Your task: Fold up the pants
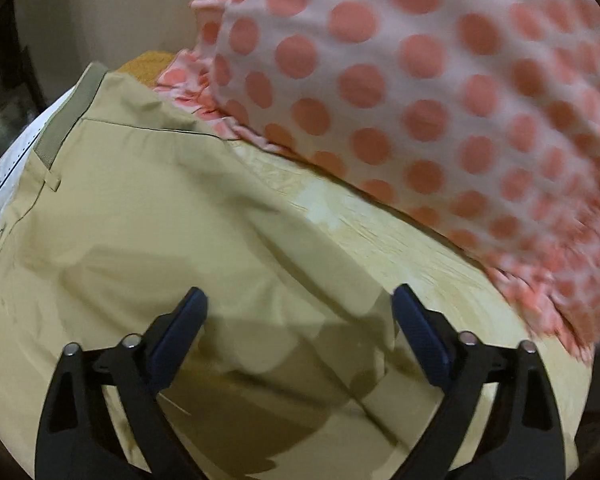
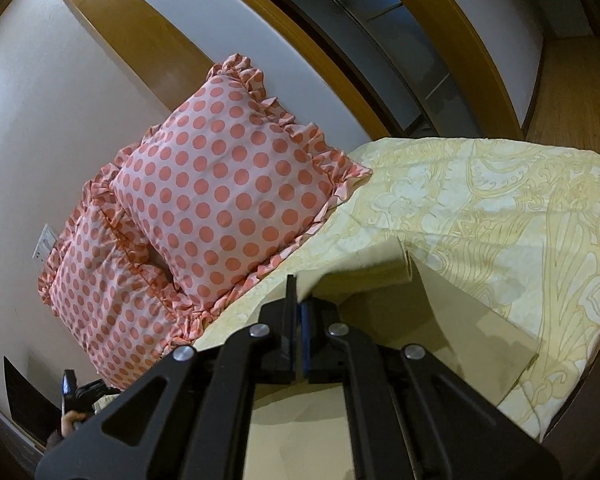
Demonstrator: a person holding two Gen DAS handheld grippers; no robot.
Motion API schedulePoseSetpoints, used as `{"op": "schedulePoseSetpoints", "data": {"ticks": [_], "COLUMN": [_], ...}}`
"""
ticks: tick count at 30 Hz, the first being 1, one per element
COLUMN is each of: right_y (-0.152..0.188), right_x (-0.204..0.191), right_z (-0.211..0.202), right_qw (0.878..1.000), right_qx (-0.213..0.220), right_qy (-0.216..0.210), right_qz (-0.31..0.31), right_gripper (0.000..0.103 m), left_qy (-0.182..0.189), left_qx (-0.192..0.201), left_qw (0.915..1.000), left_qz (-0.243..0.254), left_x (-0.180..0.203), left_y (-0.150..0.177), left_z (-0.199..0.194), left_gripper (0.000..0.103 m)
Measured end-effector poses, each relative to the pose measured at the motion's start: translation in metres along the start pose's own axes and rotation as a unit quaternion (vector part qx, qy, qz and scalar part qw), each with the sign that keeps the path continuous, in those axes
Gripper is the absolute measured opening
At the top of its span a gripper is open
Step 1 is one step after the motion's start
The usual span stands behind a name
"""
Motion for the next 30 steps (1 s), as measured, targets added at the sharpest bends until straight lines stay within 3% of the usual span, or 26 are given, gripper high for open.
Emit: {"op": "schedulePoseSetpoints", "data": {"ticks": [1,2,3,4,5,6,9,11,13,16,19,23,30], "right_y": [0.0,0.001,0.001,0.001,0.001,0.002,0.001,-0.001,-0.003,-0.004,0.003,0.02,0.029], "right_x": [0.0,0.0,0.0,0.0,0.0,0.001,0.003,0.003,0.004,0.014,0.034,0.059,0.069], "right_z": [0.001,0.003,0.004,0.005,0.006,0.007,0.006,0.001,-0.006,-0.015,-0.019,-0.017,-0.02], "right_qw": [1.0,1.0,1.0,1.0,1.0,1.0,1.0,1.0,1.0,1.0,1.0,0.998,0.997], "right_qx": [-0.002,-0.003,-0.003,-0.003,-0.004,-0.005,-0.006,-0.002,0.004,0.005,-0.01,-0.039,-0.042], "right_qy": [0.0,0.002,0.004,0.005,0.004,0.002,-0.007,-0.02,-0.026,-0.031,-0.015,0.008,0.011], "right_qz": [-0.002,-0.006,-0.009,-0.013,-0.014,-0.012,-0.009,-0.009,-0.011,0.0,0.017,0.045,0.057], "right_gripper": [0.001,0.001,0.001,0.001,0.001,0.001,0.001,0.001,0.001,0.001,0.001,0.001,0.001], "left_qy": [-0.008,-0.01,-0.004,0.023,0.058,0.073,0.09,0.127,0.157,0.15,0.118,0.103,0.107], "left_qx": [-0.003,-0.002,-0.001,-0.005,-0.009,0.0,0.041,0.085,0.12,0.148,0.147,0.142,0.153], "left_qw": [0.9999,0.9996,0.9994,0.9987,0.9965,0.9949,0.9933,0.986,0.9776,0.9751,0.9779,0.9736,0.9689], "left_qz": [-0.014,-0.026,-0.033,-0.044,-0.06,-0.07,-0.06,-0.068,-0.073,-0.07,-0.091,-0.145,-0.162], "left_x": [-0.003,-0.006,-0.008,-0.009,-0.011,-0.016,-0.034,-0.058,-0.086,-0.13,-0.171,-0.215,-0.241], "left_y": [-0.005,-0.009,-0.011,-0.011,-0.01,-0.007,0.002,0.018,0.047,0.112,0.173,0.218,0.216], "left_z": [0.005,0.007,0.007,0.007,0.004,-0.004,-0.042,-0.091,-0.139,-0.183,-0.189,-0.184,-0.183], "left_gripper": [0.086,0.073,0.05,0.039,0.02,0.013,0.008,0.007,0.007,0.007,0.007,0.007,0.008]}}
Point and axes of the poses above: each gripper's, at about its wrist camera, not at the fingertips, and z roughly the way its jaws point, x to its right, y to its underside, the point moved 6 cm from there along z, roughly the way its jaws point, and after that the axes turned 4 degrees about -z, right-handed, at the moved point
